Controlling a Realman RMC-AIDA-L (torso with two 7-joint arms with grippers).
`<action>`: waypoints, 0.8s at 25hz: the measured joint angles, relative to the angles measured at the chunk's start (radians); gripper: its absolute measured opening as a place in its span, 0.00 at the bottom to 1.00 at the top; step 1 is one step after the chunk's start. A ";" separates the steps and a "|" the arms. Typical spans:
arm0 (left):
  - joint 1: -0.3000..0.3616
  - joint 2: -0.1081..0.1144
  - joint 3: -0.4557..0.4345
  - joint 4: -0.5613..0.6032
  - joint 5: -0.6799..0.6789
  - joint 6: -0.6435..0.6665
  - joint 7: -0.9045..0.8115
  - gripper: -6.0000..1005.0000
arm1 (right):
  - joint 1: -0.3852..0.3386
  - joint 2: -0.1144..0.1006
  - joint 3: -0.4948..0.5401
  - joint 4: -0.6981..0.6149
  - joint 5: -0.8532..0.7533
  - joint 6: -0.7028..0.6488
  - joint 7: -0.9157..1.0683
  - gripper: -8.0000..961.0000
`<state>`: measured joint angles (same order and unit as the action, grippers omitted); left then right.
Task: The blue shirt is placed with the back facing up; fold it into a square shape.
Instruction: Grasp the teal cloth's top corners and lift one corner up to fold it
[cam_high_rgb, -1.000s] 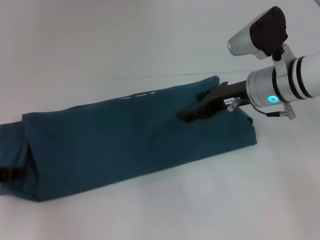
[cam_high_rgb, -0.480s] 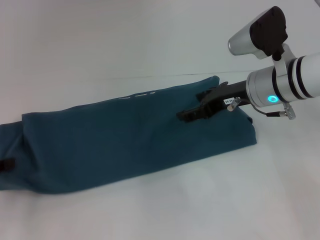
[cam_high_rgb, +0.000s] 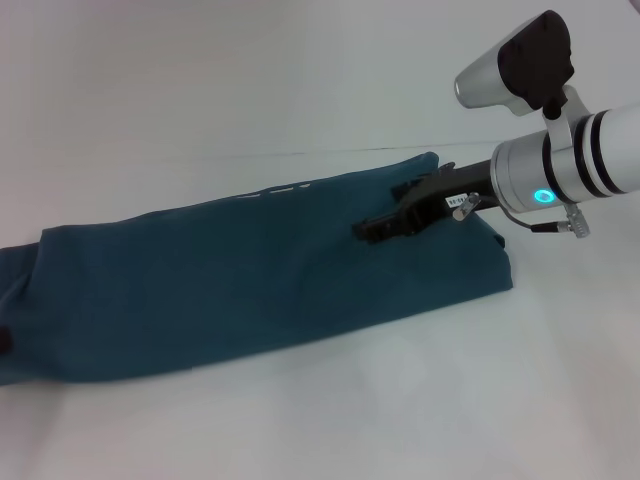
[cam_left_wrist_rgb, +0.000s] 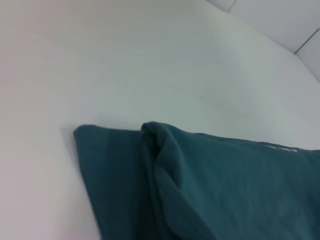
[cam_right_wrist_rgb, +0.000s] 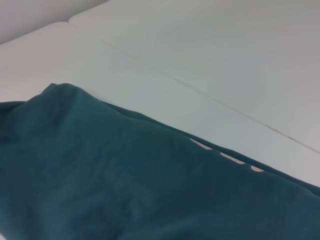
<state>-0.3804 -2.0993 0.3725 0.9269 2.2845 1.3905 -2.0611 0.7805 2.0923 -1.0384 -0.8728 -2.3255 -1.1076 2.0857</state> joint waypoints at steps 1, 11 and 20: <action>0.006 -0.004 -0.001 -0.003 -0.011 0.000 0.003 0.02 | 0.001 0.000 0.000 0.000 0.000 0.000 0.000 0.97; 0.018 -0.018 -0.002 -0.066 -0.037 -0.037 0.016 0.03 | 0.002 0.000 -0.006 0.000 -0.002 0.000 0.000 0.97; 0.037 -0.018 -0.034 -0.076 -0.045 -0.048 0.047 0.07 | 0.002 0.000 -0.008 0.000 -0.002 0.000 -0.001 0.97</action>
<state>-0.3437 -2.1177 0.3383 0.8505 2.2393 1.3427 -2.0140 0.7825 2.0923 -1.0466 -0.8729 -2.3271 -1.1076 2.0850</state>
